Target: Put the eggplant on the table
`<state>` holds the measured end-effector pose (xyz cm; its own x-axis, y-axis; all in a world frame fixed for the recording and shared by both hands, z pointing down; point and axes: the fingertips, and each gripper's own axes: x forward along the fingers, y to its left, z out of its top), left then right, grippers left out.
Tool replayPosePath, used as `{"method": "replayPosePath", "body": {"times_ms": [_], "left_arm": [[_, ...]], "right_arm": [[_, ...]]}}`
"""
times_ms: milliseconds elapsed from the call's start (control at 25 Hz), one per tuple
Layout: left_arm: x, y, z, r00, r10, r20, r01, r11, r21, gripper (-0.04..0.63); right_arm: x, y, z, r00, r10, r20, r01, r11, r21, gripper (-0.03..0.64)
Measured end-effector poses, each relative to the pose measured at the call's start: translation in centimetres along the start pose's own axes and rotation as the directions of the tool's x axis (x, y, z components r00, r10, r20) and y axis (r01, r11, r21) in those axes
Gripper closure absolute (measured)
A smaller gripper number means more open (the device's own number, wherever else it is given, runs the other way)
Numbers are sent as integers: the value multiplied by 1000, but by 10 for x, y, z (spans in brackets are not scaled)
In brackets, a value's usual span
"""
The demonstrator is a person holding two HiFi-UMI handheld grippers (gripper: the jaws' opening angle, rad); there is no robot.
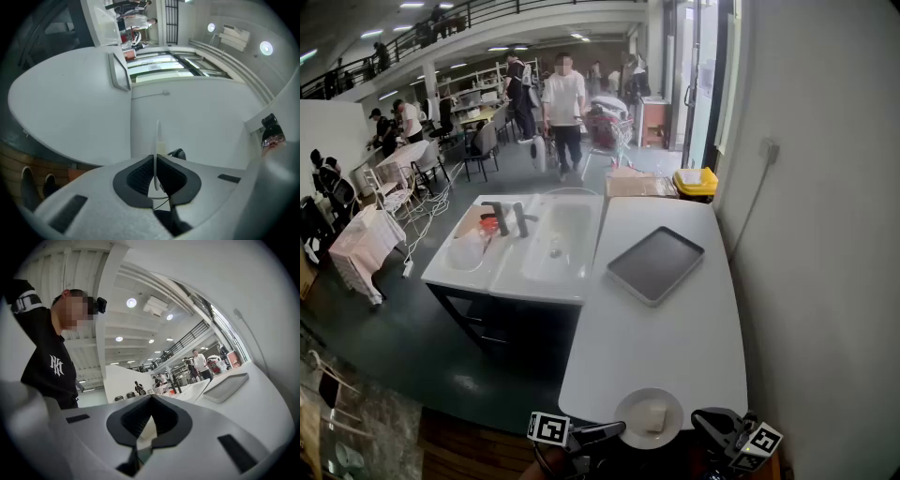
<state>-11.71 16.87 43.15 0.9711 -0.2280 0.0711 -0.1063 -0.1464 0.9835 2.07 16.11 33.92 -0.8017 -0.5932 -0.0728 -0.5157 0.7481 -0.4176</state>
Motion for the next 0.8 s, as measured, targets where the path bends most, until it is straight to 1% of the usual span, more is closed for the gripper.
{"method": "replayPosePath", "body": {"times_ms": [80, 120, 200, 320, 440, 560, 720, 760, 800], "left_arm": [[7, 0, 8, 999, 23, 27, -23, 1000, -4, 578], [12, -1, 13, 999, 28, 36, -29, 1000, 6, 578], [24, -6, 19, 999, 24, 46, -25, 999, 20, 578], [31, -8, 12, 999, 23, 47, -23, 1000, -4, 578], [33, -13, 7, 998, 23, 53, -22, 1000, -15, 578], [31, -21, 11, 998, 9, 66, -8, 1000, -3, 578], [26, -36, 11, 993, -36, 109, 39, 999, -28, 578], [24, -39, 12, 992, -46, 116, 50, 998, -27, 578], [22, -40, 13, 992, -50, 119, 53, 998, -23, 578]], "right_arm": [[-2, -14, 6, 1000, 9, 27, -9, 1000, 13, 614], [-3, -19, 9, 999, 15, 36, -16, 1000, 17, 614], [-8, -29, 10, 999, 22, 33, -22, 1000, 17, 614], [-18, -34, 4, 1000, 10, 16, -10, 1000, -6, 614], [-24, -29, 14, 998, 19, 56, -18, 1000, -18, 614], [-25, -33, 25, 995, 24, 95, -24, 1000, 7, 611], [-33, -35, 30, 995, -12, 103, 10, 1000, 26, 606], [-35, -34, 31, 994, -13, 105, 9, 999, 30, 596], [-35, -35, 30, 994, -12, 107, 8, 999, 38, 568]]}}
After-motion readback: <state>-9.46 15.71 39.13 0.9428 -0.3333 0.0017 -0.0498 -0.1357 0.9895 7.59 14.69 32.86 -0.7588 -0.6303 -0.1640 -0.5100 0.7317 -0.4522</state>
